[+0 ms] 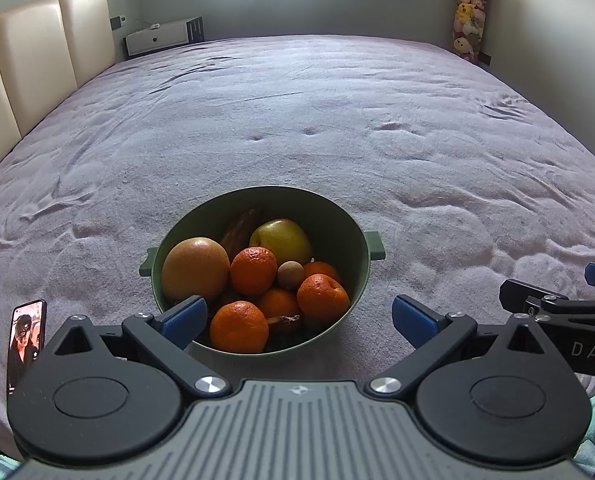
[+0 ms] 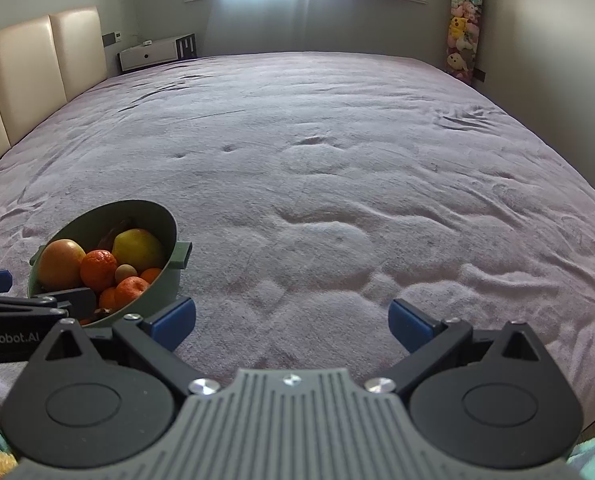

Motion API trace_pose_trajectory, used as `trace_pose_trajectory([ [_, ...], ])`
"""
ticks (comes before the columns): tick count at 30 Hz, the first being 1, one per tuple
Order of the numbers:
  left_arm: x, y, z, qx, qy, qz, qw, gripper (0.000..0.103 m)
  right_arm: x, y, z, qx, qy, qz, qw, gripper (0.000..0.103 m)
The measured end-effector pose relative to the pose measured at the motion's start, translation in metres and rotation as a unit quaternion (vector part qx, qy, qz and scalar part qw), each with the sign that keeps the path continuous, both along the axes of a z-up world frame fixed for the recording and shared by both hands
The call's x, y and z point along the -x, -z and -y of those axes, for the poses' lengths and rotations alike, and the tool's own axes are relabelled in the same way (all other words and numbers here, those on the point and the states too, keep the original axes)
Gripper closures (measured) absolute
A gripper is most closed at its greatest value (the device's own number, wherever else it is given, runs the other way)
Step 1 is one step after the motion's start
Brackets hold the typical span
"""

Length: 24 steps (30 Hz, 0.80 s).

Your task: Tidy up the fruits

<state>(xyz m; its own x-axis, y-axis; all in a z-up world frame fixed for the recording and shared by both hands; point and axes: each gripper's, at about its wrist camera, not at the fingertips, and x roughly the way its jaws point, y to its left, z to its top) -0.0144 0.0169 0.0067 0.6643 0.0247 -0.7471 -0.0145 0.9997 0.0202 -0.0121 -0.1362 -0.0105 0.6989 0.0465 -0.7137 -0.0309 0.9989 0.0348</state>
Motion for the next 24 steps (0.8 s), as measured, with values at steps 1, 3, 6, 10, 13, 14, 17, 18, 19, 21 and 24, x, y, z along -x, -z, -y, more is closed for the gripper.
trace_pose_trajectory([
  [1, 0.0000, -0.0004, 0.0001, 0.000, 0.000, 0.000, 1.0000, 0.000, -0.0002, 0.0001, 0.0001, 0.000, 0.001, 0.000, 1.000, 0.004],
  [3, 0.0006, -0.0005, -0.0002, 0.002, 0.000, 0.001, 1.0000, 0.000, -0.0005, 0.0003, 0.0005, 0.000, 0.001, -0.001, 1.000, 0.004],
  [6, 0.0007, -0.0004, -0.0002, 0.002, -0.001, 0.001, 1.0000, 0.000, -0.0006, 0.0005, 0.0008, 0.000, 0.002, -0.002, 1.000, 0.004],
  [10, 0.0006, -0.0005, -0.0003, 0.002, 0.000, 0.001, 1.0000, 0.000, -0.0008, 0.0011, 0.0008, 0.000, 0.002, -0.003, 1.000, 0.004],
  [13, 0.0006, -0.0008, -0.0005, 0.004, -0.002, 0.000, 1.0000, 0.000, -0.0010, 0.0019, 0.0013, -0.001, 0.002, -0.004, 1.000, 0.004],
  [14, 0.0009, -0.0008, -0.0007, 0.004, -0.002, 0.000, 1.0000, 0.000, -0.0011, 0.0020, 0.0012, -0.001, 0.002, -0.004, 1.000, 0.004],
  [17, 0.0008, -0.0007, -0.0008, 0.004, -0.002, 0.000, 1.0000, 0.000, -0.0011, 0.0019, 0.0012, -0.001, 0.002, -0.004, 1.000, 0.004],
  [18, 0.0007, -0.0007, -0.0008, 0.004, -0.002, 0.000, 1.0000, 0.000, -0.0011, 0.0019, 0.0012, -0.001, 0.002, -0.004, 1.000, 0.004],
  [19, 0.0007, -0.0007, -0.0008, 0.004, -0.002, 0.000, 1.0000, 0.000, -0.0010, 0.0019, 0.0012, -0.001, 0.001, -0.004, 1.000, 0.004],
  [21, 0.0010, -0.0006, -0.0014, 0.005, -0.003, -0.001, 1.0000, 0.000, -0.0010, 0.0019, 0.0011, -0.001, 0.002, -0.004, 1.000, 0.004],
  [24, 0.0010, -0.0008, -0.0019, 0.005, -0.003, 0.000, 1.0000, 0.000, -0.0010, 0.0019, 0.0011, -0.001, 0.002, -0.004, 1.000, 0.004],
])
